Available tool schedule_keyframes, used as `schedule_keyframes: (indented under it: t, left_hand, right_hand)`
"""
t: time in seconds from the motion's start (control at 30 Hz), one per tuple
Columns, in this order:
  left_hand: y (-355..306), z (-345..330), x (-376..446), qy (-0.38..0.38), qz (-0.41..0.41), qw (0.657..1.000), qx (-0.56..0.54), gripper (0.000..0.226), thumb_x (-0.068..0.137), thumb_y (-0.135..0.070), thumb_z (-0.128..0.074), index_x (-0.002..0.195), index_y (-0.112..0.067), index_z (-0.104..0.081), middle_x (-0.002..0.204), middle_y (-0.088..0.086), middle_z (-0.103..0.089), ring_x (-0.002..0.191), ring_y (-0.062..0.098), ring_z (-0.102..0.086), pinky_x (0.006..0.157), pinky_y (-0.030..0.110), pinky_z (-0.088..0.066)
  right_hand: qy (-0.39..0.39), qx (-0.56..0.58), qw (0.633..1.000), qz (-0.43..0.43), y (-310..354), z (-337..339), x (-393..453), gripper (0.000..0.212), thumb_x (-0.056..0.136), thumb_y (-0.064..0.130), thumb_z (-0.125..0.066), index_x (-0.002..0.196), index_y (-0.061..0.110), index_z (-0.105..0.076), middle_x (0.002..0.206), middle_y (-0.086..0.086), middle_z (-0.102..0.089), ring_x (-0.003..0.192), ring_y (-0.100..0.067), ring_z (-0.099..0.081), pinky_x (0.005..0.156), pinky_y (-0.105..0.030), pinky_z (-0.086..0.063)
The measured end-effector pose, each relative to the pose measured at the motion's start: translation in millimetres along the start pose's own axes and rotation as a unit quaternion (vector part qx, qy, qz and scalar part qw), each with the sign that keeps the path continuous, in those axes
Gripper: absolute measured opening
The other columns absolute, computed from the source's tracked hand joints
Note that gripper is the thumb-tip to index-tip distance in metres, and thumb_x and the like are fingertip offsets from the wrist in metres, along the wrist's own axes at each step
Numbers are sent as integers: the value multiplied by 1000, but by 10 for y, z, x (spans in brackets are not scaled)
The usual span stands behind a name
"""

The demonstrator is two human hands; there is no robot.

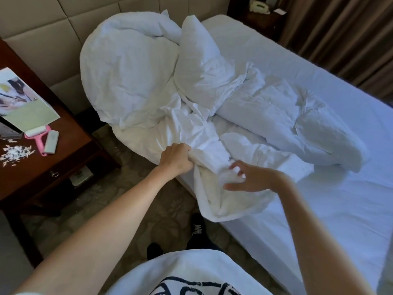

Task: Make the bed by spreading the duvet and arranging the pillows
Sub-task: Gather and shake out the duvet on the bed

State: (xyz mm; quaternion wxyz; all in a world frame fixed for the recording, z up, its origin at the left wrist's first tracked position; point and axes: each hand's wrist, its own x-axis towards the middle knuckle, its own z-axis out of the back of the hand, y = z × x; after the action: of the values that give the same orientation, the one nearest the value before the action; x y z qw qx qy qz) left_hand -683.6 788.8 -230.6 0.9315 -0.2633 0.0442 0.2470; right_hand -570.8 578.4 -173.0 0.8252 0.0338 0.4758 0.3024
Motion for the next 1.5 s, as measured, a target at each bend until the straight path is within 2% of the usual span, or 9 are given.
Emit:
schedule_keyframes:
  t: [0.1,0.23,0.47,0.63,0.77,0.97,1.2,1.4,1.5]
  left_hand:
    - [-218,85,-57,-36,48,994,-94,17,71,-16,-56,57,-13,-47,58,1,-54,64,28,-57,55,31,-38]
    - [-270,113,-127,-61,94,984,-141,15,74,-16,-58,61,-15,-51,65,0,-56,67,26,-55,57,30,-40]
    - [156,-16,-278,-108,-114,976,149,23,61,-16,-80,79,-5,-70,101,10,-52,98,30,-51,79,35,-46]
    - [122,237,-455,7,-131,989,74,8,73,-13,-65,71,-11,-57,76,6,-63,77,30,-64,58,32,-43]
    - [187,123,-805,-201,-169,965,-15,9,65,-13,-63,61,-13,-55,60,6,-61,57,29,-59,48,31,-41]
    - [417,-382,-1119,250,-18,944,214,30,80,-19,-56,109,-11,-59,114,12,-62,108,32,-59,84,35,-47]
    - [502,-217,-1159,-34,-21,997,62,12,79,-24,-60,83,-13,-59,93,10,-67,92,36,-63,70,37,-44]
    - [264,-645,-1433,-363,136,914,-118,52,71,-35,-78,106,-13,-46,109,8,-42,102,21,-41,81,25,-39]
    - [-281,-865,-1548,-137,92,929,-332,44,73,-37,-78,104,-31,-48,110,-3,-54,101,15,-56,79,26,-50]
  right_hand:
    - [-152,-24,988,27,460,-374,286,119,62,90,-51,154,25,-13,156,-3,-25,142,-27,-29,112,-52,-32]
    - [-305,45,951,6,735,-661,554,75,79,41,-68,143,22,-32,124,-5,-56,114,-29,-56,86,-40,-48]
    - [-209,-66,975,19,545,-545,334,19,84,28,-51,101,19,-56,94,-6,-54,102,-35,-55,76,-35,-36]
    - [-112,-127,986,-6,753,-367,-102,23,86,22,-55,109,16,-52,85,0,-48,88,-25,-54,69,-32,-40]
    - [-233,-155,960,9,745,-474,-433,29,85,26,-56,113,20,-57,112,-12,-59,108,-34,-55,82,-36,-46]
    - [58,-183,978,-83,713,-1588,-2,44,90,23,-55,128,5,-44,127,-18,-53,113,-34,-55,87,-37,-47]
    - [-44,-166,985,-22,934,-994,-34,27,92,25,-55,113,10,-47,92,-5,-47,87,-24,-48,68,-31,-42]
    - [-130,-97,986,45,1018,-685,16,25,86,24,-57,104,7,-56,97,-10,-57,91,-31,-58,71,-33,-43]
    - [-191,95,975,56,955,-555,144,33,77,25,-61,102,4,-62,96,-14,-67,91,-34,-64,75,-39,-51]
